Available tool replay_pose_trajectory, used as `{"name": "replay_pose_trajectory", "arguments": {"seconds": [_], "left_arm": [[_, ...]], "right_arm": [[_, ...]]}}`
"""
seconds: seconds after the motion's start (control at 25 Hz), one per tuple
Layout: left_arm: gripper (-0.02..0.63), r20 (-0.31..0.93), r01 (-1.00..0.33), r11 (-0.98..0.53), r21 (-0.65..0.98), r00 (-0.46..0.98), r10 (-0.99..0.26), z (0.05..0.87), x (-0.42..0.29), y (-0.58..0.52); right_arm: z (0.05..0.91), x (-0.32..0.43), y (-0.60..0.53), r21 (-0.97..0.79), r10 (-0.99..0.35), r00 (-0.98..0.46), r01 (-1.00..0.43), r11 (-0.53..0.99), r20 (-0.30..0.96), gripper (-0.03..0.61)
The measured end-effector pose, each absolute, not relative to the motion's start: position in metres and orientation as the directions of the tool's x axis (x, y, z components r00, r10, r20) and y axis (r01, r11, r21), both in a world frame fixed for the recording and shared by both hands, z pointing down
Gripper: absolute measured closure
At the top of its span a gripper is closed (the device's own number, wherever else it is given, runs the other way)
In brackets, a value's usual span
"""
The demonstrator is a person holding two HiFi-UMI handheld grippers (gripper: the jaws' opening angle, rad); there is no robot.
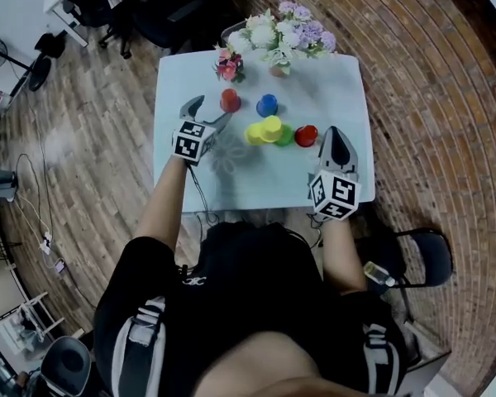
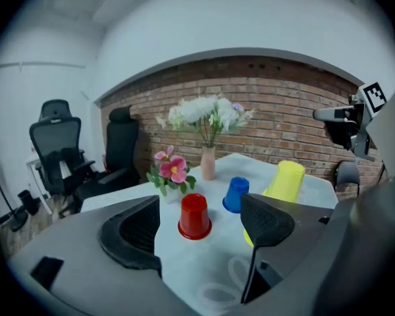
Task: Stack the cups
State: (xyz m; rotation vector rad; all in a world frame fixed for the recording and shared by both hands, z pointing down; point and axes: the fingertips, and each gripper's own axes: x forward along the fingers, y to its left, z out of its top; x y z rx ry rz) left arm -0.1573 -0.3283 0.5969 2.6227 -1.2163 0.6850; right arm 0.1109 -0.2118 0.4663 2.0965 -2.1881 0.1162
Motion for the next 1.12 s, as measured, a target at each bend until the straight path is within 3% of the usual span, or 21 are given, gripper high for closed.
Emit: {"name": "replay_pose_trajectory", "arguments": {"seconds": [0.2, 0.52, 0.6, 0.64, 0.84, 1.12], "left_arm": [[0.253, 0.558, -0.707, -0.707, -0.019, 0.579, -0.594, 0.654, -0.145, -0.358], [0.254, 0.566, -0.697, -0.717, -0.020, 0.583, -0.582, 0.694, -0.127, -0.390], [0.296, 0.575, -0.695, -0.718, -0.038, 0.572, -0.584, 0.699, -0.125, -0.395], [0.364, 0.580, -0.695, -0.718, -0.042, 0.568, -0.584, 0.700, -0.125, -0.395], [0.364, 0.543, -0.736, -0.675, 0.045, 0.585, -0.602, 0.670, -0.131, -0.385], [0.365, 0.486, -0.800, -0.600, -0.001, 0.524, -0.699, 0.594, -0.144, -0.349]], "right_arm": [[0.483, 0.112, -0.218, 0.014, -0.986, 0.011, -1.000, -0.008, 0.167, 0.578], [0.510, 0.121, -0.216, 0.023, -0.971, 0.079, -0.997, -0.076, 0.224, 0.578], [0.514, 0.124, -0.216, 0.032, -0.969, 0.090, -0.996, -0.085, 0.232, 0.578], [0.515, 0.126, -0.215, 0.038, -0.967, 0.096, -0.995, -0.090, 0.234, 0.578], [0.513, 0.132, -0.208, 0.047, -0.967, 0.106, -0.994, -0.097, 0.231, 0.578], [0.495, 0.139, -0.201, 0.036, -0.978, 0.076, -0.997, -0.070, 0.195, 0.578]]}}
